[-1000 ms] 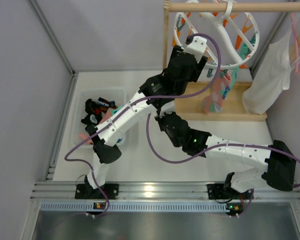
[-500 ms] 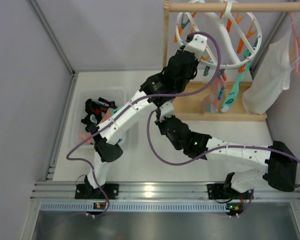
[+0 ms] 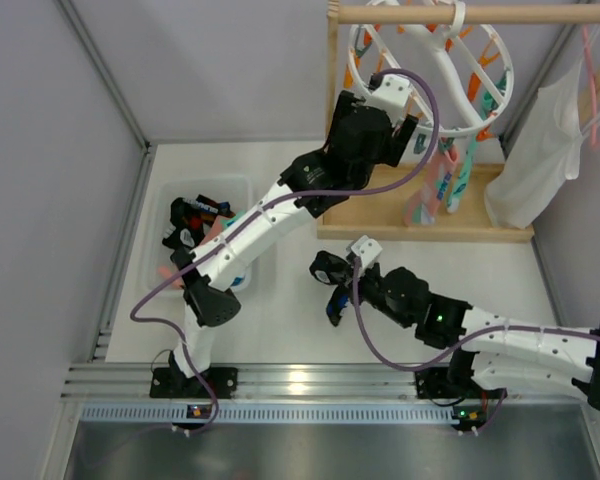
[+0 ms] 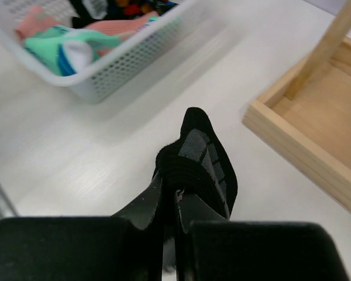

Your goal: Remove the socks clipped to the hanger

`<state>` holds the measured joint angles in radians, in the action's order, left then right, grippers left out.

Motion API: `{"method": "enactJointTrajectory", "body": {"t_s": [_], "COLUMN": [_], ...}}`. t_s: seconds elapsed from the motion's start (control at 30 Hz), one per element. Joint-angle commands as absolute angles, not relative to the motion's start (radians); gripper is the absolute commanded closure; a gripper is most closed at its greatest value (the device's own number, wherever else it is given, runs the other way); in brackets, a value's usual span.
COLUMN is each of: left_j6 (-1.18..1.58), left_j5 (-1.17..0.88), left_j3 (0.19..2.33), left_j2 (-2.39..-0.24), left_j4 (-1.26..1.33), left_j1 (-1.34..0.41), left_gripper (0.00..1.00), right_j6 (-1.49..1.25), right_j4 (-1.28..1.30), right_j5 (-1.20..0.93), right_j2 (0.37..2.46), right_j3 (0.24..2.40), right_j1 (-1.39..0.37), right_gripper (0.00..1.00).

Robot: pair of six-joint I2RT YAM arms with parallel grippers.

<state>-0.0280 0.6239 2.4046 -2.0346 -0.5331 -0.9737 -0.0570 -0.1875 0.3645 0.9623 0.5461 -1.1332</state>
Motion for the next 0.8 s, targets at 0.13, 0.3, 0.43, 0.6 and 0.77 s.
{"method": "enactJointTrajectory", "body": {"t_s": [0.13, 0.3, 0.43, 0.6, 0.77], "left_j6": [-0.003, 0.078, 0.22, 0.307, 0.374], "left_j5": [0.822, 1.029, 1.118, 1.144, 1.152], "left_j3": [2.219, 1.959, 1.784, 1.611, 1.528], "left_j2": [-1.772, -1.466, -1.262, -1.071, -0.948], "left_j4": [-0.486, -0.502, -0.645, -0.762, -0.886], "left_j1": [-0.954, -0.936, -0.899, -0.859, -0.854], "left_gripper": [0.02, 0.02, 0.02, 0.02, 0.02], "right_j6": [-0.15, -0.118, -0.052, -0.011, 0.09], "right_j4": [-0.279, -0.279, -0.256, -0.272, -0.206], "right_j5": [-0.096, -0.297, -0.356, -0.397, -0.481], "right_j2": [0.81, 0.892, 1.041, 1.271, 1.509], "right_j3": [0.488, 0.586, 0.733, 0.991, 1.333], "right_j1": [-0.982, -0.887, -0.871, -0.871, -0.871], "right_gripper": [1.0, 1.0, 1.0, 1.0, 1.0]}}
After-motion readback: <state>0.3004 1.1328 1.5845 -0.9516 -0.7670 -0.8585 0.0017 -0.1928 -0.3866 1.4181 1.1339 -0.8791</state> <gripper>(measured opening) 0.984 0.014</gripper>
